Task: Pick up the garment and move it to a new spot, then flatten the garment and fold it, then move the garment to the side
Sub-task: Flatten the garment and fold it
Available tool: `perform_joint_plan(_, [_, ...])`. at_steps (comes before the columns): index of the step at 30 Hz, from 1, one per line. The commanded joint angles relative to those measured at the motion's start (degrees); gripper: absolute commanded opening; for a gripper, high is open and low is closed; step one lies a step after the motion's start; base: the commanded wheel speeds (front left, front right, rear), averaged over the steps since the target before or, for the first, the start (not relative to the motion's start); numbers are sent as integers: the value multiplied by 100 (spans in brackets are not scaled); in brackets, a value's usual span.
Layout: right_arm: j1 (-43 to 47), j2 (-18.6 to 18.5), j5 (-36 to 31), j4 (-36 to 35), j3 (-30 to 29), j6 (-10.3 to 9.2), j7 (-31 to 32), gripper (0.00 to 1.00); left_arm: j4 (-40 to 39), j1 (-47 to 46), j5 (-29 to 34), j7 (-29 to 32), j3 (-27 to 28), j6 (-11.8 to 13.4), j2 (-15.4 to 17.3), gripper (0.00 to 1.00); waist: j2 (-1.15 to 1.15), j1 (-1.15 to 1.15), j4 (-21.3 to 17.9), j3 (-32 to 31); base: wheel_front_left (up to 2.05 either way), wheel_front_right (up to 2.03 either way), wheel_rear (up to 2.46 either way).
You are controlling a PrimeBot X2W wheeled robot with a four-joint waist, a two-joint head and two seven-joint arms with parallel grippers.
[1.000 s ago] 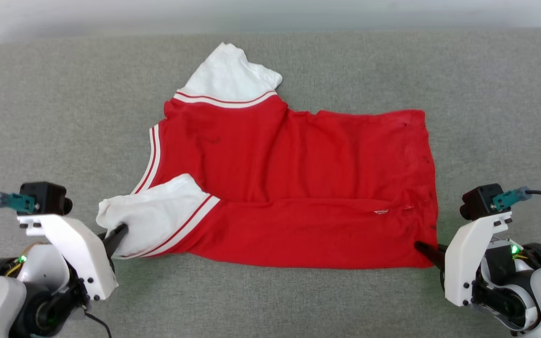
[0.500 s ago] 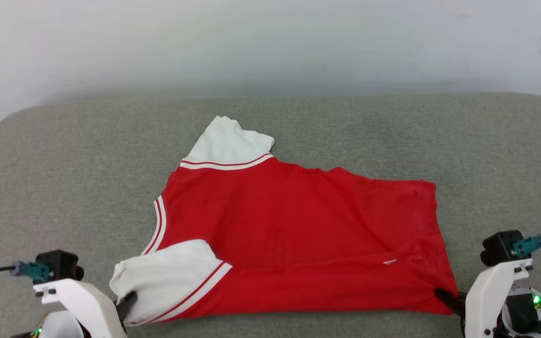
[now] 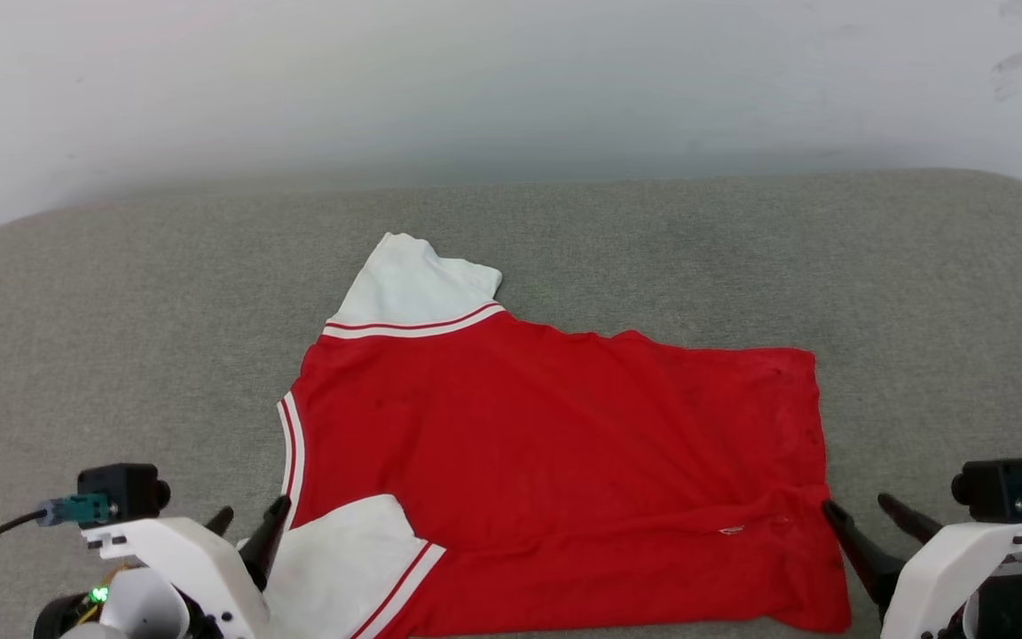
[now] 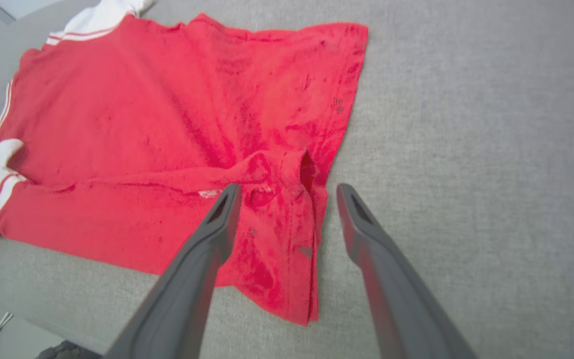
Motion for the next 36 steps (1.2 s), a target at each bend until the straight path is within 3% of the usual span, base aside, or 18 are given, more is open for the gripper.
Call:
perform_joint_plan(1, [-17,69,-83,-86,-27,-3,-268,100,1,-147,114,-137,39,15,27,100,0,0,-53,-14,0,0,0])
perform_joint_plan(8, [-243,456,-670,-585,-355,-3,-1593,100,-84,-738,598,-827,235,158,-29,100,0,0,-342,107,0,0,0])
perform_joint_plan(14, [-643,755,-974,-1044,-414,-3,-2060,100,-62,-1625,890,-1033,379,240,1,100,0,0,-633,701,0,0,0])
perform_joint_plan(19, [-1124,889,-1155,-1289,-340,-3,-2324,100,218,-2617,968,-822,387,77,103,100,0,0,-877,1488,0,0,0])
perform_joint_plan(26, [-1662,1044,-1229,-1339,-213,-3,-2573,100,918,-4166,782,169,198,-497,345,100,0,0,-1211,2269,0,0,0])
perform_joint_plan(31, [-1779,1135,-1164,-1211,-87,-3,-2709,100,1414,-5127,512,1429,3,-840,606,100,0,0,-1467,2538,0,0,0])
perform_joint_plan(36, [-1820,1202,-1079,-1096,39,-3,-2851,100,1820,-5754,387,2794,-200,-720,939,100,0,0,-1699,2762,0,0,0])
